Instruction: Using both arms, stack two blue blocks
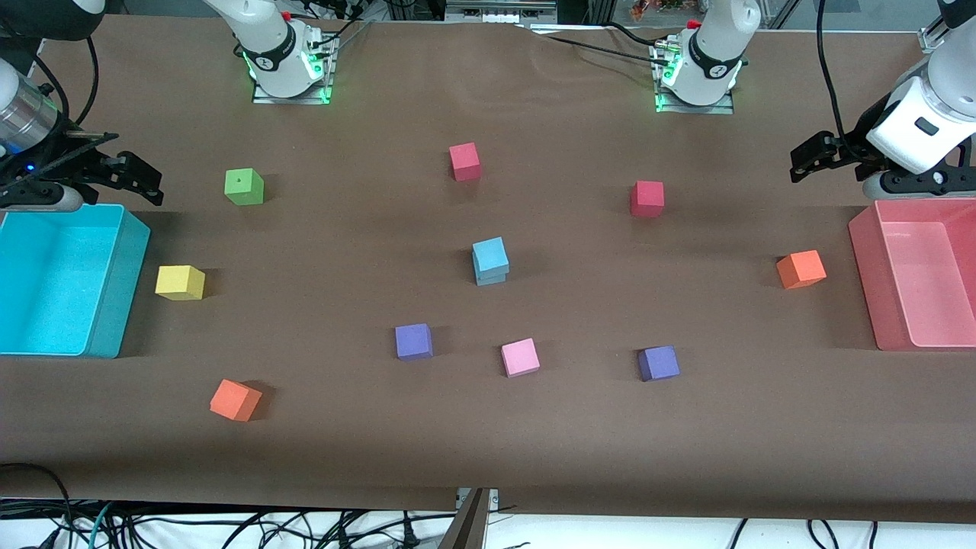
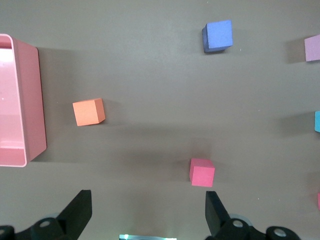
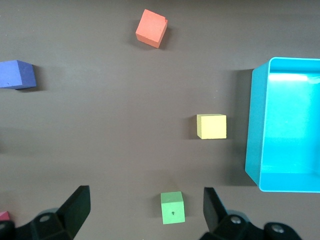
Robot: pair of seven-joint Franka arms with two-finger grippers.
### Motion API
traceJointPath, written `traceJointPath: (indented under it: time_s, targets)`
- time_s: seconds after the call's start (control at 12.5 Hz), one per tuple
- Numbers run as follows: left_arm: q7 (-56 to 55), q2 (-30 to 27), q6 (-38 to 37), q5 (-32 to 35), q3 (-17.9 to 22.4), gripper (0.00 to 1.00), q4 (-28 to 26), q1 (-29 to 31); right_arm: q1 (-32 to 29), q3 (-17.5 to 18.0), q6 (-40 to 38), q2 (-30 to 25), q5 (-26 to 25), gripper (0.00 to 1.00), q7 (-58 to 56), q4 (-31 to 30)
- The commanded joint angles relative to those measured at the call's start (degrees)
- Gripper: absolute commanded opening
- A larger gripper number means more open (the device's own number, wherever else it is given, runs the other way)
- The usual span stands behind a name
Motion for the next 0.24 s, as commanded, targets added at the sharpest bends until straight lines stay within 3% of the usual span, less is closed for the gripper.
traceJointPath:
  time_s: [0.0, 0.16]
  targets:
    - [0.5, -1.0, -1.4, 1.0, -0.2, 1.0, -0.2, 0.2, -2.5, 2.1, -0.3, 0.2, -0.6, 1.0, -1.2, 0.4]
    - [0.5, -1.0, -1.7, 1.0, -0.1, 1.0, -0.2, 0.2, -2.5, 2.1, -0.3, 0.3, -0.6, 1.0, -1.1, 0.4]
